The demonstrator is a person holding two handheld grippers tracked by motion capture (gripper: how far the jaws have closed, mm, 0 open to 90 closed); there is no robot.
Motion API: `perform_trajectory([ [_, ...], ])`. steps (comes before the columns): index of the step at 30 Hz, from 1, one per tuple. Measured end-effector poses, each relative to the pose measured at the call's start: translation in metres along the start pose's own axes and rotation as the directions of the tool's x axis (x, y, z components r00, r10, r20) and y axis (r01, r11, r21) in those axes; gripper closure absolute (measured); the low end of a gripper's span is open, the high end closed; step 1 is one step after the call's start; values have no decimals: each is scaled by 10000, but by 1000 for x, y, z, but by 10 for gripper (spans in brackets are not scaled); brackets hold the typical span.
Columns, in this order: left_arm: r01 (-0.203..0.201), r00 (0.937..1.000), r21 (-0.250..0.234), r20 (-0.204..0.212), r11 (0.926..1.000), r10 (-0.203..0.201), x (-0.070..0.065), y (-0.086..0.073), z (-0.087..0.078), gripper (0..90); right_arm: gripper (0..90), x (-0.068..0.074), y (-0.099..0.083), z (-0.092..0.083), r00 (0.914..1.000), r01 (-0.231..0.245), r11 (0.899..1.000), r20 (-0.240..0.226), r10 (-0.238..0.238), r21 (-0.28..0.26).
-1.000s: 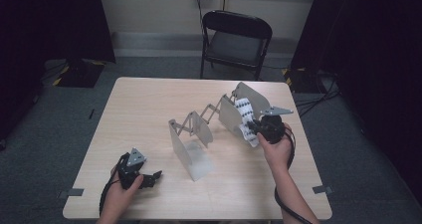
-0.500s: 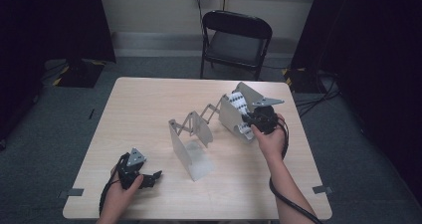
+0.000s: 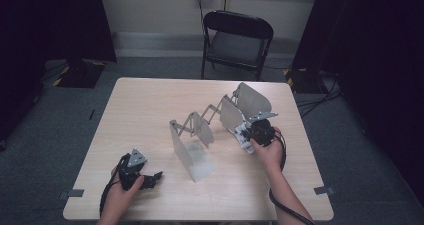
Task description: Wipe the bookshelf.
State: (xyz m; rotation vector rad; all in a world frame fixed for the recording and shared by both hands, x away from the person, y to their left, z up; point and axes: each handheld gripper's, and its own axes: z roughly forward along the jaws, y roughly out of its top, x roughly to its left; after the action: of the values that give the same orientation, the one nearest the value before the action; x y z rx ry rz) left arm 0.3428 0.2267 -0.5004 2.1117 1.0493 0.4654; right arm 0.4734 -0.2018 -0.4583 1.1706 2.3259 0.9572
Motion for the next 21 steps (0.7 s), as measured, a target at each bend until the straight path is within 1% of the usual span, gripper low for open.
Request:
perform_trajectory([
  [1,2,10000,-11,15,10000,-2,0,0,0,133,787,-1,2,-4,10000,-20,9999,36,20,-109],
  [2,2,10000,-11,15,10000,-2,0,0,0,134,787,-1,2,-4,10000,-20,9999,36,20,-109],
  [3,-1,10000,0,3,10000,1,0,0,0,134,787,-2,5,-8,10000,-32,9997,83,34,-230],
  [4,4,10000,1,4,10000,-4,0,0,0,133,787,-4,14,-21,9997,78,9975,227,-63,-696],
  [7,3,10000,-2,0,10000,-3,0,0,0,134,787,-5,28,-37,9995,150,9924,284,-116,-1218],
  [10,0,10000,-4,-2,10000,0,0,0,0,133,787,-5,44,-49,9990,327,9864,368,-271,-1608],
  [12,1,10000,-6,-2,10000,-1,0,0,0,134,786,-5,52,-51,9994,278,9833,237,-239,-1797],
  [14,5,10000,-5,5,10000,-5,0,0,0,133,786,-5,56,-49,9995,292,9834,186,-263,-1790],
  [15,0,10000,-5,6,10000,0,0,0,0,133,786,-4,60,-44,9987,441,9871,313,-397,-1539],
  [19,8,10000,-3,4,10000,-8,0,0,0,134,786,-3,55,-32,9993,339,9917,222,-314,-1241],
  [21,1,10000,-1,-2,10000,-1,0,0,0,133,786,-3,53,-29,9994,320,9925,179,-301,-1178],
])
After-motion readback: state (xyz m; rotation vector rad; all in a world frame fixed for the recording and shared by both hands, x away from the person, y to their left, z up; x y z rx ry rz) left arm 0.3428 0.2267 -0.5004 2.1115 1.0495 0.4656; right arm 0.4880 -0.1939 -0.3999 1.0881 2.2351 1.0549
